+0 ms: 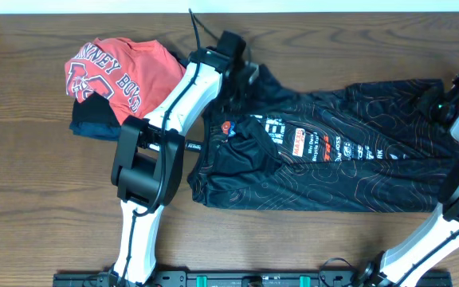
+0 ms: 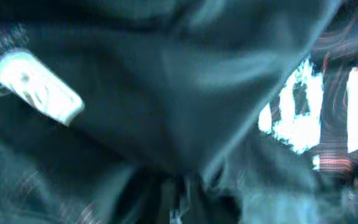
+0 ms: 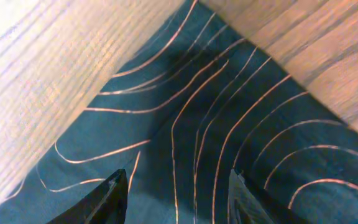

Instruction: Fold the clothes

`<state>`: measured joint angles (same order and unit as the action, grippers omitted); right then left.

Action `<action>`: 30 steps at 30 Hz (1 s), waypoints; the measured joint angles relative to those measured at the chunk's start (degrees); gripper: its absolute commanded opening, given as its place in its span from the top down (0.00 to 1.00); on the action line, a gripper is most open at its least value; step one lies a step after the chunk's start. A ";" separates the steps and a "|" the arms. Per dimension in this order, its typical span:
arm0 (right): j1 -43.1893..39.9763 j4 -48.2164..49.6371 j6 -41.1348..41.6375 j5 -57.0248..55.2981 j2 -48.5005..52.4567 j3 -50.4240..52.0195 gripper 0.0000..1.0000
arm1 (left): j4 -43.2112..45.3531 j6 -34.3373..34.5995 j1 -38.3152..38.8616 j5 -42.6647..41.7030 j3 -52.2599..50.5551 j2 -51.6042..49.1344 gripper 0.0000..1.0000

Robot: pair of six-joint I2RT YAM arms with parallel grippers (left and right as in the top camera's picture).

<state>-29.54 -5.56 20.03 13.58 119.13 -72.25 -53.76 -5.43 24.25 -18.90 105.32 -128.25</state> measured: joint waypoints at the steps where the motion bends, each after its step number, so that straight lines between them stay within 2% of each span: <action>1: -0.13 0.13 0.11 0.02 0.02 0.00 0.50 | -0.61 0.24 0.20 -0.04 0.00 0.00 0.55; 2: -0.17 0.11 0.20 0.00 0.02 0.00 0.50 | -0.59 0.15 0.35 0.07 0.00 0.00 0.48; 8: -0.28 -0.07 0.37 0.04 0.02 0.00 0.50 | 6.54 0.22 0.94 3.69 0.02 0.00 0.34; 12: -0.28 -1.09 0.39 0.35 0.02 0.00 0.51 | 15.41 -0.24 0.13 6.99 0.02 0.00 0.32; 18: -0.39 -2.49 0.39 2.62 0.02 0.00 0.55 | 23.50 -3.21 -1.09 8.81 0.02 0.00 0.31; 21: -0.39 -3.50 0.39 4.13 0.02 -0.02 0.50 | 26.73 -4.55 -1.60 8.87 0.02 -0.28 0.32; 25: -0.59 -5.51 0.37 6.40 -0.02 -0.52 0.48 | 31.19 -5.33 -2.19 8.98 0.04 -2.58 0.31; 30: -1.01 -7.02 0.39 8.24 -0.04 -0.87 0.45 | 31.76 -5.55 -3.10 8.98 0.04 -7.04 0.31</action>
<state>-30.55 -12.58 20.43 21.82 119.09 -73.12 -22.00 -10.98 21.15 -9.91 105.36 -135.28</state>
